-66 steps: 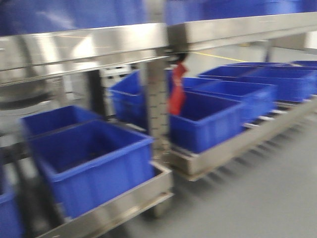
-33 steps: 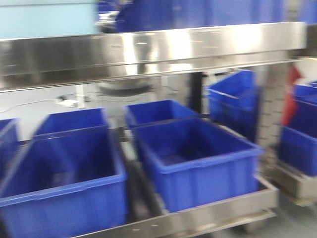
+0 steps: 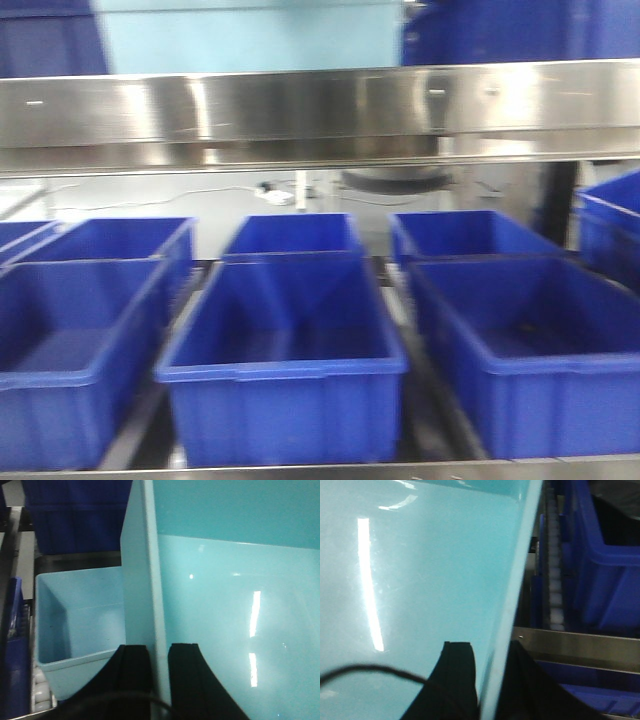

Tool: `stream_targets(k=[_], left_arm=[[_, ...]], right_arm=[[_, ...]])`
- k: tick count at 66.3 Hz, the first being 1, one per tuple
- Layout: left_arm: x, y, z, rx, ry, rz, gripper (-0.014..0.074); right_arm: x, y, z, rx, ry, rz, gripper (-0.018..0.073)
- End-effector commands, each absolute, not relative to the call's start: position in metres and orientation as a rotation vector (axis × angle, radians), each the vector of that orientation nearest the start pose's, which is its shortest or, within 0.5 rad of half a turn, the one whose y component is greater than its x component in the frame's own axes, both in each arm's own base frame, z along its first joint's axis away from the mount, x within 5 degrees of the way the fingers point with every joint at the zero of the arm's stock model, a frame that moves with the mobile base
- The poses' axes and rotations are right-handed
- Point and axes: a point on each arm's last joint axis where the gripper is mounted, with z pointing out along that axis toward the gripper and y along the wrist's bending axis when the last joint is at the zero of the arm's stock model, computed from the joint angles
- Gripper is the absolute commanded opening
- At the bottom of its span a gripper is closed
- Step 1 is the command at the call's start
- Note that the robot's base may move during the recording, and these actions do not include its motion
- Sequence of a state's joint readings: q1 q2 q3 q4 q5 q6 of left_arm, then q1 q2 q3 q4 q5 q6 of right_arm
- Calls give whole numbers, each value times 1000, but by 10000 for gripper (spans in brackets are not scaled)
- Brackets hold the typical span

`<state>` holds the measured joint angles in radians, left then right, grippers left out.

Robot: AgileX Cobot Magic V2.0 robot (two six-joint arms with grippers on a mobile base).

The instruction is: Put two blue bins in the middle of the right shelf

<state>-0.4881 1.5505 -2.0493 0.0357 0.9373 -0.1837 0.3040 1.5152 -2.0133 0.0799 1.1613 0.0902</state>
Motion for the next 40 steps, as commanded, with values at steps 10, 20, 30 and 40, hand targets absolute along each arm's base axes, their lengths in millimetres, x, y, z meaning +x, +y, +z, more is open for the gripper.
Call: stream_targets(k=[10,20,30,40], left_arm=[[274,-142,546,274,1830,-454,-111],[274,-142,546,274,1830,-454,-111],[274,-142,546,274,1830,-454,-111],[274,-142,546,274,1830,-454,-111]], right_arm=[[278,92,521,-259,2101,305,-153],[278,92,521,-259,2101,305,-153],[278,92,521,-259,2101,305,-153],[278,92,521,-259,2101,305,-153]])
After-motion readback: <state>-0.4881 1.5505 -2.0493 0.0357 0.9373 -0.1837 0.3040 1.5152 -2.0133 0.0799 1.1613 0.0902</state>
